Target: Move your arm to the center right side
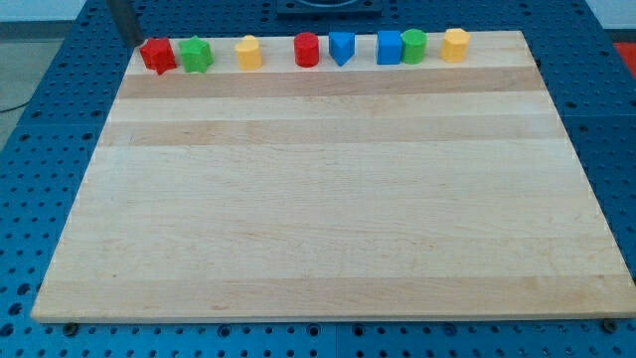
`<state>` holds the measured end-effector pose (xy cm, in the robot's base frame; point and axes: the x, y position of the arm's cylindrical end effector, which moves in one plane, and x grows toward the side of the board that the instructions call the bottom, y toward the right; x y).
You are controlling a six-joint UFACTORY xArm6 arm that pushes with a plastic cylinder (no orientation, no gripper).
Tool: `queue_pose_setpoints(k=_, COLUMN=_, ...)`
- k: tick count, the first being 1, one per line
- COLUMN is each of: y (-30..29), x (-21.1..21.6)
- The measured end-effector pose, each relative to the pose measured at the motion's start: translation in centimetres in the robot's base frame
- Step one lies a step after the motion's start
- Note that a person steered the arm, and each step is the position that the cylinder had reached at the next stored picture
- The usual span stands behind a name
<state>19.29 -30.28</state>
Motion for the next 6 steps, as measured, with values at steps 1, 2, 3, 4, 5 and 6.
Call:
queue_pose_setpoints(k=1, y=-0.2, x=0.4)
queue_pose_setpoints(k=2, y=-0.2, x=2.1)
queue_pose_setpoints(k=3, y=-0.2, x=10.3)
queue_pose_setpoints(k=4, y=2.5, x=15.1)
queue_pose_setpoints(k=5, y=12.9, x=17.4)
queue_pose_setpoints(k=6, y=28.1, x=18.2)
